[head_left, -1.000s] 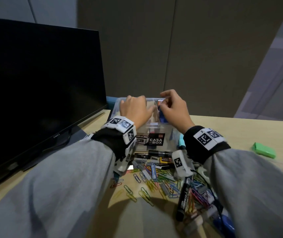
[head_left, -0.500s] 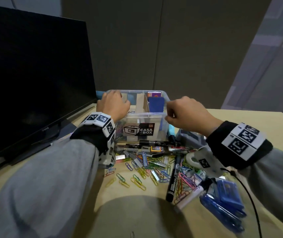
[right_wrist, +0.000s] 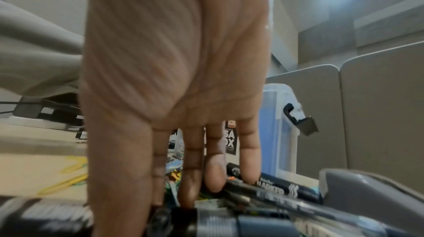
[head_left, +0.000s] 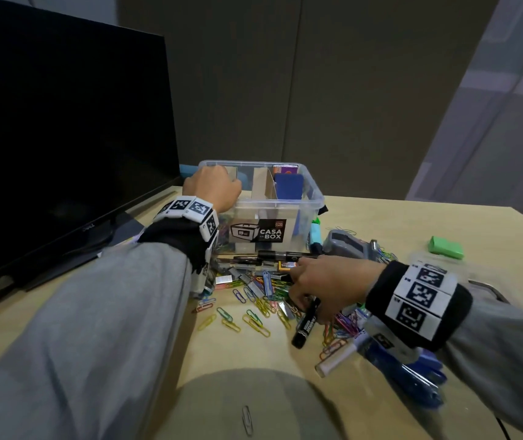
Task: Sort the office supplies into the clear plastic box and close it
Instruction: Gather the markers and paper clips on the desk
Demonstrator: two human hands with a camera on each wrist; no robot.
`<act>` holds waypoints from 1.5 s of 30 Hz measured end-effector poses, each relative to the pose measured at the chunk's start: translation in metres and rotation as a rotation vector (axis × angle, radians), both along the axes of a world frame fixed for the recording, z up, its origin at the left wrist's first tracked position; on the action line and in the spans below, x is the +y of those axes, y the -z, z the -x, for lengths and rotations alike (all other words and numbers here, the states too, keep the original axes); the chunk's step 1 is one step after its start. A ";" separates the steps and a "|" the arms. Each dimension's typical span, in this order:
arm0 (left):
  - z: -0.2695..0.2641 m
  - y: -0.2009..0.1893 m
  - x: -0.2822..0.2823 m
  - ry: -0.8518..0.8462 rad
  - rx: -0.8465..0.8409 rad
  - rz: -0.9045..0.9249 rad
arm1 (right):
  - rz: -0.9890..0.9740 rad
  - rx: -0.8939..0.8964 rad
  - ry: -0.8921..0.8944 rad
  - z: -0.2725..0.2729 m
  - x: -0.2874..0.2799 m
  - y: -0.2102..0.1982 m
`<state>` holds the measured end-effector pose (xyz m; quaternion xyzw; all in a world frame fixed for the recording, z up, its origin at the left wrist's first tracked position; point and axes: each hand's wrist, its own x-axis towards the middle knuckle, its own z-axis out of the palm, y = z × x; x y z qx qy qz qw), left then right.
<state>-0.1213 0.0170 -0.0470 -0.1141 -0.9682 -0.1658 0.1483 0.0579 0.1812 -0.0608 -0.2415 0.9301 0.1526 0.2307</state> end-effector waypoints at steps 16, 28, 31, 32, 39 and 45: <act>0.009 0.008 0.000 0.020 0.023 -0.039 | 0.137 0.263 0.230 0.031 0.022 -0.007; 0.010 0.008 0.000 0.033 0.015 -0.050 | 0.211 0.246 0.272 0.046 0.021 -0.009; 0.010 0.007 0.000 0.033 0.008 -0.038 | 0.445 0.233 0.339 0.051 0.023 -0.034; 0.009 0.007 0.000 0.035 0.003 -0.032 | 0.501 0.217 0.363 0.051 0.022 -0.042; 0.007 0.006 0.000 0.034 0.005 -0.014 | 1.311 0.248 0.593 0.063 0.015 -0.077; 0.003 0.004 -0.001 0.029 -0.008 -0.033 | 1.396 0.735 0.699 0.104 0.002 -0.078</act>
